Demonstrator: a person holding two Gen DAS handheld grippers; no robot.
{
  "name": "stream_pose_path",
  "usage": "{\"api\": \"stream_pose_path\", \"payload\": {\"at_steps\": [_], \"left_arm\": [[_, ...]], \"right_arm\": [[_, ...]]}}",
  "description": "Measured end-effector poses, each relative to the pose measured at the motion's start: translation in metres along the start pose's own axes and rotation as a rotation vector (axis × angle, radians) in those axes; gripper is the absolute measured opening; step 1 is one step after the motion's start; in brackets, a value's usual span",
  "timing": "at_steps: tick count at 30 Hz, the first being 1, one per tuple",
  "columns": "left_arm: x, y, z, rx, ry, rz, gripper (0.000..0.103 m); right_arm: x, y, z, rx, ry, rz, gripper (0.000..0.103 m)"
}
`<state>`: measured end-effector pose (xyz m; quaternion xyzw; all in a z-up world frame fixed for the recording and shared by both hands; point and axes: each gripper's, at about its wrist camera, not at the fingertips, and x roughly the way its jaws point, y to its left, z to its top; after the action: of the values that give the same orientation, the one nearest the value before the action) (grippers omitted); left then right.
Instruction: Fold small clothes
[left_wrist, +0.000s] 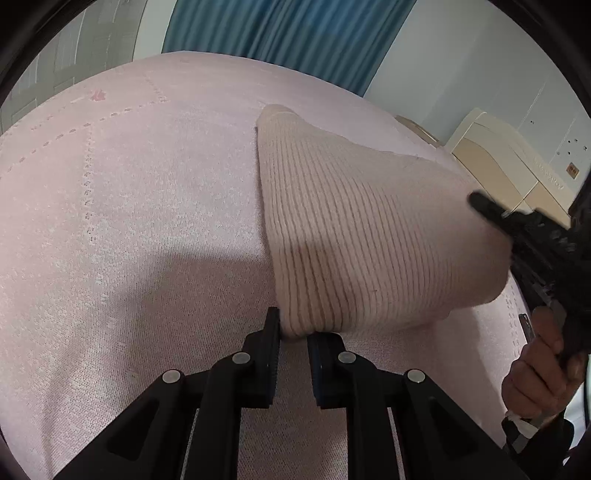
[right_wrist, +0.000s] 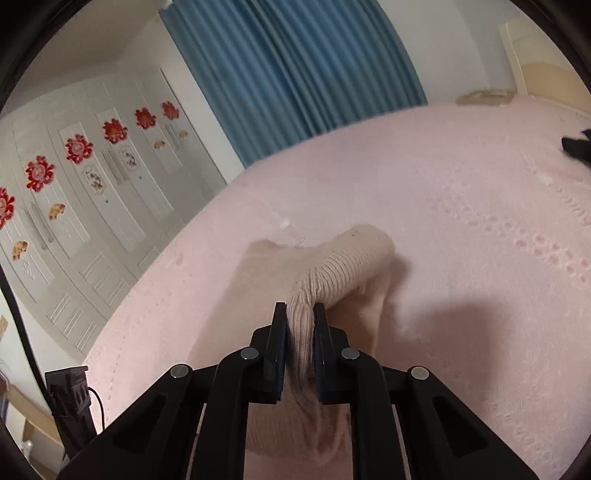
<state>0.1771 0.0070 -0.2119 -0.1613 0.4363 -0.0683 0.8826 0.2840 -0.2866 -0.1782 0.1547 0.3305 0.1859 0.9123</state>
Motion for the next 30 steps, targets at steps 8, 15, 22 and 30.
{"api": "stream_pose_path", "payload": {"at_steps": [8,15,22,30], "left_arm": [[-0.019,0.009,-0.001,0.000,-0.004,-0.052,0.028],[-0.057,0.021,0.010,-0.048,-0.119,-0.100,0.040],[-0.011,0.016,0.082,-0.095,-0.070,-0.128,0.042],[0.067,0.036,0.108,-0.186,0.034,-0.156,0.053]], "right_arm": [[0.029,-0.015,-0.011,0.043,0.159,-0.147,0.022],[0.015,-0.024,-0.006,0.095,0.134,-0.117,0.031],[0.018,-0.011,0.032,0.033,0.119,-0.194,0.044],[0.066,-0.039,0.022,0.069,0.183,-0.215,0.047]]}}
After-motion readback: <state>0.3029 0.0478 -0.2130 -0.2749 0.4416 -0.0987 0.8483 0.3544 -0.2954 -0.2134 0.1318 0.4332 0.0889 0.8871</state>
